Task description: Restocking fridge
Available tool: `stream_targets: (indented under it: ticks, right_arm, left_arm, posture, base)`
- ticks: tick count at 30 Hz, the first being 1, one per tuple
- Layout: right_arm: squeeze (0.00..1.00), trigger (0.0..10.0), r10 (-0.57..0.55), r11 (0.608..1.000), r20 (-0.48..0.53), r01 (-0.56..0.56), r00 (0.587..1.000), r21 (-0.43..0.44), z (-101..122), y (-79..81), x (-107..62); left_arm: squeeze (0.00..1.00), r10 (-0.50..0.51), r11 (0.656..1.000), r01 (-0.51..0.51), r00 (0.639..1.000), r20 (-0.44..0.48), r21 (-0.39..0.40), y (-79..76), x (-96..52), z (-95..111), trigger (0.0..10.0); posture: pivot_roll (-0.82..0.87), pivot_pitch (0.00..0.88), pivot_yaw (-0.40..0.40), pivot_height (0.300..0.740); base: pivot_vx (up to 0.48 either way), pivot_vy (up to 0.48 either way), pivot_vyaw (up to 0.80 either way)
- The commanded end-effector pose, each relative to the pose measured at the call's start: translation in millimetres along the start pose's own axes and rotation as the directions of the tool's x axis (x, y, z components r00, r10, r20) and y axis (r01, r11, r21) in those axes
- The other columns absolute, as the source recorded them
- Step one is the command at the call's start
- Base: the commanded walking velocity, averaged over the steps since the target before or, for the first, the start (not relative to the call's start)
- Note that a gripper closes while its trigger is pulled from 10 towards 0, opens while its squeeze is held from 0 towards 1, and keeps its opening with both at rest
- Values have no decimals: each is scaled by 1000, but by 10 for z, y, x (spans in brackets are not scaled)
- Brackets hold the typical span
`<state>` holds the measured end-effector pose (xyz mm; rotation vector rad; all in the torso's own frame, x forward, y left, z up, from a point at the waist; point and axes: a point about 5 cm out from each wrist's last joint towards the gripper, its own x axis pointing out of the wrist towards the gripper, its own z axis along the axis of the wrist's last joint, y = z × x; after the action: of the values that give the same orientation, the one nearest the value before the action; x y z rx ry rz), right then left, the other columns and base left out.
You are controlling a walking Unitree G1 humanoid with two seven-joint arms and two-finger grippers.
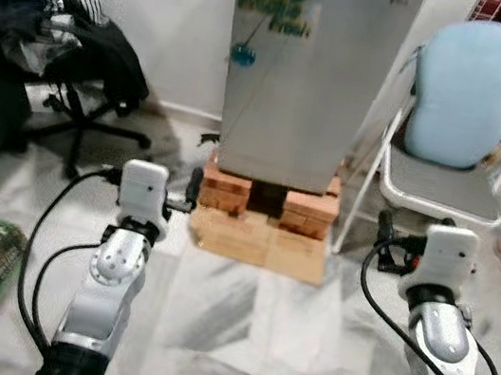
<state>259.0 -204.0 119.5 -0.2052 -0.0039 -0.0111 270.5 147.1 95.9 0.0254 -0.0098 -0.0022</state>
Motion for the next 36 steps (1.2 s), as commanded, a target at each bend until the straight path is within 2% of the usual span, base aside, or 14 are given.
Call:
stream_targets:
  ticks: [1,5,6,9,14,21,22,26,32,36]
  right_arm:
    - [0,10000,59,998,-3,-59,998,21,-19,51,13]
    - [0,10000,25,1000,-48,-24,999,13,-48,55,51]
    - [0,10000,10,998,-53,-7,999,59,-60,62,40]
    - [0,10000,8,996,-51,-3,999,90,-69,85,22]
    - [0,10000,-35,984,-106,52,994,168,-215,93,-53]
    - [0,10000,-70,983,-100,86,993,164,-204,44,-83]
    - [0,10000,-85,982,-105,102,991,161,-219,8,-108]
    - [0,10000,-89,982,-116,107,989,158,-242,-3,-137]
    - [0,10000,-92,979,-129,114,987,167,-279,17,-148]
    - [0,10000,-83,981,-104,99,991,165,-217,47,-80]
  left_arm:
    - [0,31,999,-31,999,14,6,35,-22,21,10000]
    - [0,46,999,-47,998,-31,-9,120,-131,-61,10000]
    - [0,36,999,-36,999,-34,-2,139,-137,-62,10000]
    - [0,28,1000,-28,999,-40,4,161,-150,-68,10000]
    - [0,-55,998,55,995,-82,-1,156,-144,-97,10000]
    - [0,-123,992,123,990,-71,0,154,-118,-50,10000]
    - [0,-140,990,138,988,-66,-41,144,-84,-18,10000]
    - [0,-164,985,160,984,-64,-63,113,-72,-3,10000]
    - [0,-173,982,164,980,-95,-97,186,-100,-78,10000]
    - [0,-176,981,168,981,-81,-100,217,-47,-28,10000]
  posture:
    - [19,0,-112,740]
    - [35,0,-112,740]
    - [33,0,-96,740]
    - [27,0,-72,740]
    - [9,0,-7,740]
    - [-13,0,21,740]
    - [-21,0,22,740]
    - [-25,0,19,740]
    - [-35,0,35,740]
    - [-27,0,31,740]
  base:
    - [0,0,0]
    - [0,0,0]
    - [0,0,0]
    - [0,90,0]
    - [0,480,-720]
    - [0,480,-800]
    - [0,480,-800]
    - [0,480,-800]
    - [0,471,-800]
    - [0,426,-800]
